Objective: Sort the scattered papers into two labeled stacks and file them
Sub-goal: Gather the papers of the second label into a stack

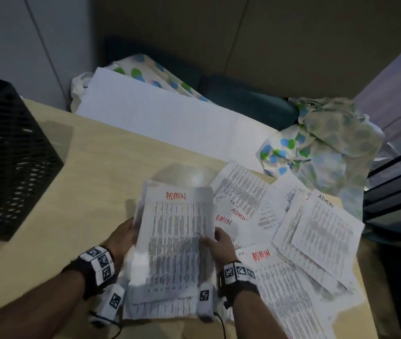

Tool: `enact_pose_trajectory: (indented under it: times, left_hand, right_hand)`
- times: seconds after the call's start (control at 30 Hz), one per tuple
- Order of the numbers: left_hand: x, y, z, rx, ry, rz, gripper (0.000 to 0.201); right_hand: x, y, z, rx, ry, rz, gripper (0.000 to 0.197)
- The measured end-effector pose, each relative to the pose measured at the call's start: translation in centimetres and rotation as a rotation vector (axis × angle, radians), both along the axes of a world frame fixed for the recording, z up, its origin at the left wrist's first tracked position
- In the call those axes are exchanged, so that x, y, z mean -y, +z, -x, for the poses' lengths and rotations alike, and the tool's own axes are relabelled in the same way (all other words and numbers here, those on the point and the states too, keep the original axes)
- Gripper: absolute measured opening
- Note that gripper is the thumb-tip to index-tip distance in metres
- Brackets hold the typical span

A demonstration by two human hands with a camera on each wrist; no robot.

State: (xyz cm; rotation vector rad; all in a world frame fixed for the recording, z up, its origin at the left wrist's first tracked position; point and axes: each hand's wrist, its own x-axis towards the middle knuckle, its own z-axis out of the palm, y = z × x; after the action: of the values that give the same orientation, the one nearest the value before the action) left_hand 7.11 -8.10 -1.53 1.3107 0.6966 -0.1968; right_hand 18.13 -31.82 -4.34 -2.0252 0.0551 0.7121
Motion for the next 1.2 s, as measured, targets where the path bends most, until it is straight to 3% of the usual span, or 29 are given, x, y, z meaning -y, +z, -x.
enact_pose_trajectory:
  times: [0.07, 0.1, 0.2, 0.3, 0.37, 0.5, 0.57, 0.63, 0.8, 0.93, 1.1, 1.2]
  left_hand:
    - [-1.4, -1.3, 0.6, -0.033, 0.026, 0.022, 0.067]
    - [-2.1, -1.6, 0.7, 0.016, 0.019, -0.049, 0.072]
    - [-4.1, -3.4, 1.0, 0.09, -0.169, -0.346, 0.075]
    - [-4.7, -4.9, 1.4, 0.12, -0.35, -0.374, 0.069]
    - [-4.8, -4.2, 1.6, 0.117, -0.326, -0.309, 0.07]
    - [-4.8, -3.6, 0.6, 0.162, -0.119, -0.29, 0.089]
    - [-4.9, -2.7, -0.3, 0.158, 0.005, -0.293, 0.084]
    - [-5.1, -2.1, -1.2, 0.218, -0.004, -0.35, 0.078]
    - [-5.6, -1.5, -2.9, 0.283, -0.13, -0.634, 0.044]
    - [-5.3, -1.8, -2.9, 0.172, -0.138, -0.622, 0.017]
    - [-4.5, -3.0, -1.3, 0.202, -0.132, -0.465, 0.028]
    - [-4.2, -2.7, -1.0, 0.227, -0.096, -0.464, 0.04]
  right_hand:
    - [-1.2, -0.2, 1.0, -0.008, 0.074, 0.028, 0.031]
    - [-1.7, -0.2, 1.4, -0.006, 0.123, 0.046, 0.034]
    - [-3.5, 0.7, 1.7, 0.009, 0.212, 0.051, 0.06]
    - [-5.0, 2.0, 1.0, 0.091, 0.075, -0.014, 0.079]
    - [-5.8, 2.7, 0.4, 0.149, 0.03, -0.024, 0.076]
    - [-7.1, 2.2, 0.3, 0.226, 0.201, 0.112, 0.068]
    - [-7.5, 2.0, 0.7, 0.205, 0.217, 0.139, 0.059]
    - [-7.5, 2.1, 0.9, 0.147, 0.17, 0.105, 0.055]
    - [-7.7, 2.1, 0.8, 0.088, 0.023, -0.045, 0.067]
    - [-7.0, 1.6, 0.3, -0.01, -0.103, -0.118, 0.08]
    - [-7.3, 2.0, 0.0, 0.123, -0.03, -0.016, 0.072]
    - [-8.2, 1.9, -0.3, 0.216, 0.041, 0.113, 0.045]
